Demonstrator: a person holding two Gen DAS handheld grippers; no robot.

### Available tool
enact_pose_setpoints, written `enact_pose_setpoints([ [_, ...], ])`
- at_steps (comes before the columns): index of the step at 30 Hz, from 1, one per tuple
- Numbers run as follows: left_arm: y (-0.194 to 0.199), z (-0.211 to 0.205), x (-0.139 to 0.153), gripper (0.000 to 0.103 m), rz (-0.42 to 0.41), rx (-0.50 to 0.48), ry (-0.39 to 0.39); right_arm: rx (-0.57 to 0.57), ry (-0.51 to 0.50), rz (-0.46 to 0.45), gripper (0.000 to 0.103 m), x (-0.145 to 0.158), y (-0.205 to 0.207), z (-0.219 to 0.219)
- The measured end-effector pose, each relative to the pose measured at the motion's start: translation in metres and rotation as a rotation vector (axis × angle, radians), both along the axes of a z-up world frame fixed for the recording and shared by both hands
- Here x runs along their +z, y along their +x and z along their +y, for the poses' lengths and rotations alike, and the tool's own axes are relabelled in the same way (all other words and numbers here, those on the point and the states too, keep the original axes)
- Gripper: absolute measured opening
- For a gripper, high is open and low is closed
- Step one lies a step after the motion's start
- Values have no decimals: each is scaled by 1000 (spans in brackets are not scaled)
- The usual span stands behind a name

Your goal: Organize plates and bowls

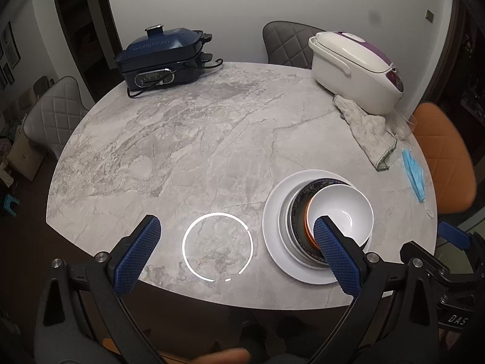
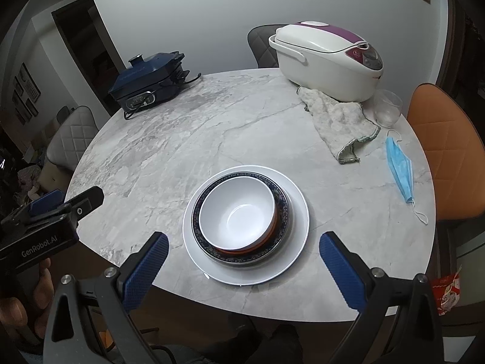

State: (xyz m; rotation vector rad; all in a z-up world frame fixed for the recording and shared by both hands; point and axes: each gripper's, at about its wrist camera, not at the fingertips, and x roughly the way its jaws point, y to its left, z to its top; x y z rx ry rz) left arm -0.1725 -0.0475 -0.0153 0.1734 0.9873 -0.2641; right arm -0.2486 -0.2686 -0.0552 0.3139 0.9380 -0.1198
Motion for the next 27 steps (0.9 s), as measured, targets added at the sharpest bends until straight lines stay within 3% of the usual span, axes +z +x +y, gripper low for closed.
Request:
enact_pose_setpoints([
  [27,13,-32,-14,102,56,34,15,64,-19,63,102,-11,22,-21],
])
